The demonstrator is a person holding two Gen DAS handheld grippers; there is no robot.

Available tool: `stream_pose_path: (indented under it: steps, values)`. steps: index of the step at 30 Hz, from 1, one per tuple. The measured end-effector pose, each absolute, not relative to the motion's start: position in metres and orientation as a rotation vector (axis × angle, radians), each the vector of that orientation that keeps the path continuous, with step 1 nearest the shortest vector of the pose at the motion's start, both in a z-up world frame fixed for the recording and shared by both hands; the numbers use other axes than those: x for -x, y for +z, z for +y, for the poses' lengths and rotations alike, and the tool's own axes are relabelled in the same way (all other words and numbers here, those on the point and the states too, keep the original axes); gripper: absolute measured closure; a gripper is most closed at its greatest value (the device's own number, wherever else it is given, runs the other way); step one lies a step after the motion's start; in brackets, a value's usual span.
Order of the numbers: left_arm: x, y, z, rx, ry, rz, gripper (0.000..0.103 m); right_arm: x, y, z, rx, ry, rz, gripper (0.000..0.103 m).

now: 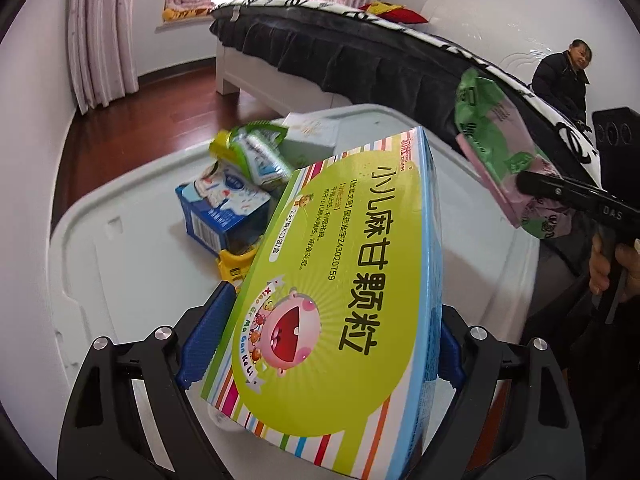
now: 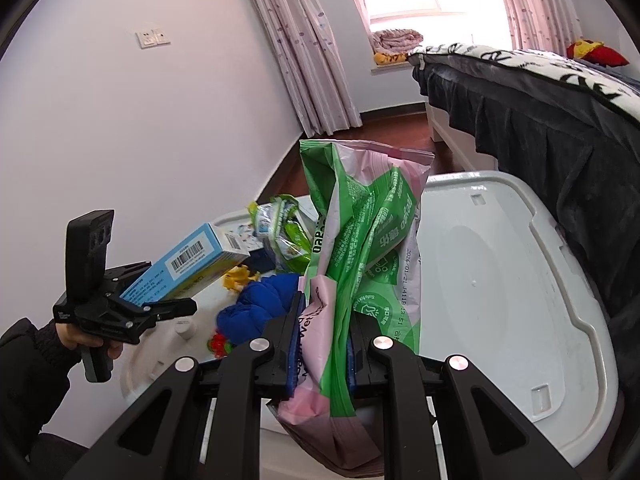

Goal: Collect trash
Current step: 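Carry the green bag and yellow-green box over the orange bucket with both tools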

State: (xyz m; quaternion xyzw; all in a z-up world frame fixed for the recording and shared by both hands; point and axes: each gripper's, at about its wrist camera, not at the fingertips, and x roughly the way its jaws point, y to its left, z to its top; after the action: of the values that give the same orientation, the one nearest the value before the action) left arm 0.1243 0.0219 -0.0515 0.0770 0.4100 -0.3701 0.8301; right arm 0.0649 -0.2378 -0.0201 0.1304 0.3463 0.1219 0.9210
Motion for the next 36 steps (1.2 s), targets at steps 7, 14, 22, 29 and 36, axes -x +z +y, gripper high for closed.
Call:
stream_pose_path:
  steps: [7, 14, 22, 29, 36]
  values:
    - [-0.069, -0.020, 0.014, -0.159, -0.729, 0.810, 0.019, -0.024, 0.006, -0.231, -0.239, 0.318, 0.670, 0.086]
    - [0.005, -0.005, -0.005, -0.173, -0.680, 0.821, 0.020, 0.041, 0.019, -0.232, -0.191, 0.388, 0.681, 0.086]
    - [0.092, -0.014, -0.024, -0.127, -0.538, 0.850, 0.020, 0.120, -0.001, -0.239, -0.200, 0.444, 0.770, 0.086]
    - [0.145, -0.052, -0.031, -0.077, -0.425, 0.946, 0.020, 0.164, -0.036, -0.232, -0.223, 0.515, 0.869, 0.086]
    - [0.171, -0.077, -0.037, -0.026, -0.332, 0.999, 0.020, 0.173, -0.061, -0.228, -0.263, 0.538, 0.918, 0.086]
